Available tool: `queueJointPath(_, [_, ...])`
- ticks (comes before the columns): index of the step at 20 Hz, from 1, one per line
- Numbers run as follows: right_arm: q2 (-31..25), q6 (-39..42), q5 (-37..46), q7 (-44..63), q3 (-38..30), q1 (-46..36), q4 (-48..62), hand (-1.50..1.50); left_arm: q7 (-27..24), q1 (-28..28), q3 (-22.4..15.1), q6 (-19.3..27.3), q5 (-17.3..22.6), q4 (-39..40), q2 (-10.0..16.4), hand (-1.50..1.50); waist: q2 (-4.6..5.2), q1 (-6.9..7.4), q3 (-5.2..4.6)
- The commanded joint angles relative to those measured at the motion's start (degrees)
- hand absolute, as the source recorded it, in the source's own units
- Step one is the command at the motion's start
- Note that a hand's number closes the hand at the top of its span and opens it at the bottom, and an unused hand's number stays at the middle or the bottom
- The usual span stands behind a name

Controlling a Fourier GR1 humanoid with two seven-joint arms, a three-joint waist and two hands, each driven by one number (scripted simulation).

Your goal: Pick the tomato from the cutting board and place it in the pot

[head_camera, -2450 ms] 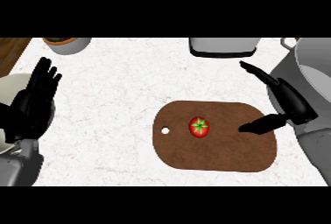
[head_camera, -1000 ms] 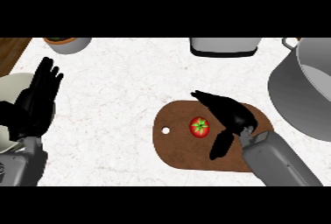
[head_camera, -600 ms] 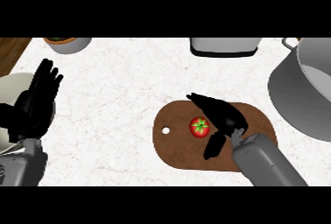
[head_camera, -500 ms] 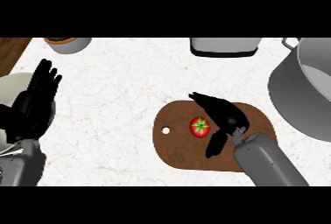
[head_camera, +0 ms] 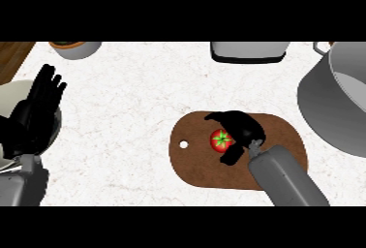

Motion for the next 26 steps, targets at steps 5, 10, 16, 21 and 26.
queueJointPath(5, [-0.39, -3.79, 5.68, -13.11, -1.00, -2.26, 8.62, 1.50, -0.48, 1.02, 0.66, -1.54, -0.14, -0.19, -1.19, 0.00, 0.04, 0.06, 0.01])
queueJointPath(10, [0.68, -1.11, 8.19, -13.10, -1.34, -1.30, 6.78, 1.50, -1.91, -0.76, 0.29, -0.32, -2.65, 2.17, -2.94, 0.00, 0.02, -0.15, 0.00])
queueJointPath(16, [-5.48, 1.85, 9.57, -14.59, 6.01, 16.37, -15.02, 1.50, 2.92, 1.76, 0.97, 0.34, -2.38, -4.72, -1.84, 0.00, -0.80, -1.69, -0.04])
queueJointPath(21, [-17.50, -3.31, 10.19, -22.28, 9.09, 34.24, -32.83, 1.50, 0.64, 3.02, 2.19, 0.82, -2.25, -2.42, -2.58, 0.00, -0.95, -3.42, -0.08])
queueJointPath(26, [-22.32, -8.43, 3.30, -24.28, -0.80, 44.78, -48.30, 1.50, 1.75, 0.49, 3.88, -0.38, -1.81, -0.82, -0.04, 0.00, -0.63, -3.43, -0.04])
